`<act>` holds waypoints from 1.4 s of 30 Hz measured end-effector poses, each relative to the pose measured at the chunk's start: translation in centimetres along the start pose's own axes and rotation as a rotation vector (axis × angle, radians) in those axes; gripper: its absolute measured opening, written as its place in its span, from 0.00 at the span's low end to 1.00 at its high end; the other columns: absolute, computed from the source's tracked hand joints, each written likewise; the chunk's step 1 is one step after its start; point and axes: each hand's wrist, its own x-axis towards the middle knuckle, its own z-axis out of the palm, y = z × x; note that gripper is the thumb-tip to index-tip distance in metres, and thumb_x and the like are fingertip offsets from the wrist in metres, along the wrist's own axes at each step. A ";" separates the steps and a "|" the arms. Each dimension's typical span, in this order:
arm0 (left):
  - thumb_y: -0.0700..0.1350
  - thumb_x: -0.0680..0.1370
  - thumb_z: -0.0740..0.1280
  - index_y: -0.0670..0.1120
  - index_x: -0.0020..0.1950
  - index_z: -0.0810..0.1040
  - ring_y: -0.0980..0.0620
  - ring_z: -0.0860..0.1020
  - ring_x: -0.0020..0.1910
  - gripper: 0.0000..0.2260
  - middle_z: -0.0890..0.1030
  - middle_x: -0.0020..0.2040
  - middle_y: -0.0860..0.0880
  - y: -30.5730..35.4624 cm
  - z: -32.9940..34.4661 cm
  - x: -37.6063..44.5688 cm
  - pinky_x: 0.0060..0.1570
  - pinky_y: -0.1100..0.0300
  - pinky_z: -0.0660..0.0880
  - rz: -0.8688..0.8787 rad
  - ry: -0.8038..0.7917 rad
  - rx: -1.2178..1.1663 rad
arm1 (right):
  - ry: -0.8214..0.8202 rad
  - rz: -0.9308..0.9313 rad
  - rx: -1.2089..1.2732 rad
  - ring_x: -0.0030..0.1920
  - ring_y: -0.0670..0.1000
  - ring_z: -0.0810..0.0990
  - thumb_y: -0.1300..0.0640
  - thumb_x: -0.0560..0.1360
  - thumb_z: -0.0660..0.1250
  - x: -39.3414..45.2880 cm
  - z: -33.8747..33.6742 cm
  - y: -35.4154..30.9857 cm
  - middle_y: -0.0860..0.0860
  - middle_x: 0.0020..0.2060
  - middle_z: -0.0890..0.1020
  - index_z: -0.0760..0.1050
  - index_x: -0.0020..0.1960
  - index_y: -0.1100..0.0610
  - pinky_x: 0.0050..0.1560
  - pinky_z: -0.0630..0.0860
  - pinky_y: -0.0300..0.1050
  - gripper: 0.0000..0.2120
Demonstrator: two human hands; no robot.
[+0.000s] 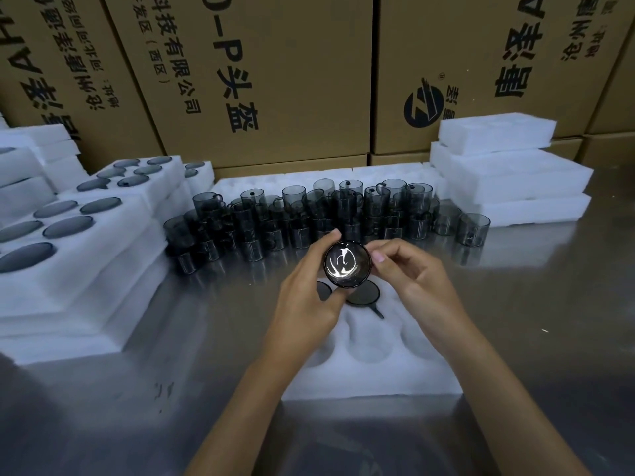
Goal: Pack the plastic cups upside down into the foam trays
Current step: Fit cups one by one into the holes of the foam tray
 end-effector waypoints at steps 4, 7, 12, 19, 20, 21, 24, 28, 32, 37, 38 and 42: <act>0.41 0.73 0.77 0.57 0.72 0.70 0.66 0.75 0.63 0.31 0.78 0.64 0.63 0.2 0.0 0.1 0.59 0.75 0.68 -0.046 -0.025 -0.047 | 0.043 0.025 -0.031 0.44 0.47 0.84 0.64 0.78 0.69 0.2 -0.4 -0.1 0.55 0.43 0.86 0.81 0.44 0.65 0.52 0.81 0.41 0.06; 0.37 0.71 0.77 0.52 0.73 0.72 0.63 0.78 0.61 0.32 0.79 0.63 0.58 0.5 0.2 0.4 0.62 0.69 0.72 -0.098 -0.062 -0.164 | 0.031 0.054 -0.069 0.39 0.46 0.84 0.60 0.77 0.72 0.4 -1.8 -0.4 0.51 0.37 0.86 0.84 0.41 0.61 0.43 0.79 0.36 0.07; 0.28 0.71 0.74 0.47 0.72 0.73 0.54 0.79 0.62 0.32 0.74 0.64 0.47 2.5 0.9 1.8 0.66 0.60 0.74 -0.170 -0.193 -0.368 | -0.035 0.132 0.039 0.42 0.54 0.80 0.54 0.69 0.75 0.5 -5.2 -0.9 0.65 0.43 0.83 0.84 0.44 0.62 0.42 0.80 0.40 0.10; 0.25 0.72 0.70 0.44 0.69 0.68 0.46 0.79 0.61 0.30 0.77 0.63 0.40 3.9 3.6 3.3 0.59 0.62 0.76 -0.248 -0.324 -0.455 | -0.188 0.214 0.190 0.45 0.50 0.82 0.52 0.68 0.76 0.4 -8.7 0.0 0.57 0.48 0.83 0.81 0.63 0.57 0.44 0.80 0.41 0.25; 0.25 0.72 0.71 0.43 0.68 0.68 0.45 0.78 0.63 0.29 0.77 0.63 0.41 3.7 3.9 3.3 0.62 0.60 0.76 -0.271 -0.330 -0.457 | -0.188 0.217 0.195 0.45 0.50 0.82 0.52 0.68 0.76 0.3 -8.9 0.2 0.57 0.48 0.83 0.81 0.63 0.56 0.44 0.80 0.41 0.24; 0.26 0.72 0.71 0.43 0.67 0.69 0.47 0.78 0.63 0.28 0.78 0.64 0.42 3.4 4.1 3.3 0.63 0.60 0.75 -0.284 -0.338 -0.448 | -0.186 0.223 0.193 0.45 0.49 0.82 0.52 0.68 0.76 0.3 -9.1 0.3 0.57 0.47 0.83 0.82 0.62 0.55 0.44 0.80 0.41 0.23; 0.29 0.71 0.74 0.44 0.66 0.72 0.56 0.79 0.61 0.27 0.81 0.62 0.48 2.4 4.5 3.3 0.62 0.66 0.73 -0.280 -0.381 -0.362 | -0.200 0.273 0.126 0.45 0.51 0.82 0.51 0.66 0.78 0.4 -9.6 0.7 0.57 0.45 0.83 0.83 0.59 0.53 0.44 0.80 0.41 0.21; 0.32 0.71 0.75 0.49 0.64 0.74 0.75 0.76 0.52 0.25 0.81 0.56 0.59 1.5 4.7 3.4 0.50 0.78 0.70 -0.276 -0.440 -0.265 | -0.191 0.340 0.006 0.41 0.51 0.81 0.49 0.66 0.81 0.4 -9.7 1.0 0.55 0.43 0.85 0.84 0.55 0.52 0.38 0.77 0.40 0.19; 0.37 0.74 0.75 0.50 0.70 0.72 0.64 0.75 0.65 0.26 0.80 0.65 0.55 1.4 5.2 3.3 0.56 0.64 0.76 -0.260 -0.463 -0.175 | -0.141 0.334 -0.105 0.34 0.46 0.77 0.42 0.63 0.80 0.5 -9.7 1.2 0.51 0.37 0.83 0.83 0.53 0.53 0.31 0.72 0.35 0.24; 0.45 0.77 0.72 0.55 0.71 0.69 0.59 0.67 0.73 0.24 0.76 0.69 0.59 1.3 5.5 2.9 0.77 0.49 0.57 -0.209 -0.506 0.019 | -0.153 0.337 -0.155 0.32 0.46 0.75 0.42 0.61 0.79 0.8 -9.7 1.6 0.50 0.33 0.82 0.82 0.52 0.55 0.30 0.69 0.35 0.25; 0.47 0.78 0.71 0.56 0.72 0.69 0.60 0.67 0.73 0.24 0.74 0.69 0.61 1.3 5.5 2.8 0.78 0.49 0.53 -0.191 -0.517 0.056 | -0.157 0.346 -0.165 0.32 0.45 0.74 0.42 0.60 0.79 0.8 -9.6 1.7 0.49 0.33 0.81 0.81 0.53 0.56 0.30 0.69 0.36 0.27; 0.52 0.81 0.66 0.53 0.78 0.65 0.54 0.67 0.75 0.26 0.71 0.75 0.55 1.6 5.5 2.7 0.76 0.52 0.61 -0.210 -0.455 -0.007 | -0.221 0.372 -0.238 0.37 0.44 0.74 0.41 0.60 0.78 0.7 -9.8 2.3 0.48 0.37 0.79 0.80 0.56 0.52 0.35 0.67 0.40 0.28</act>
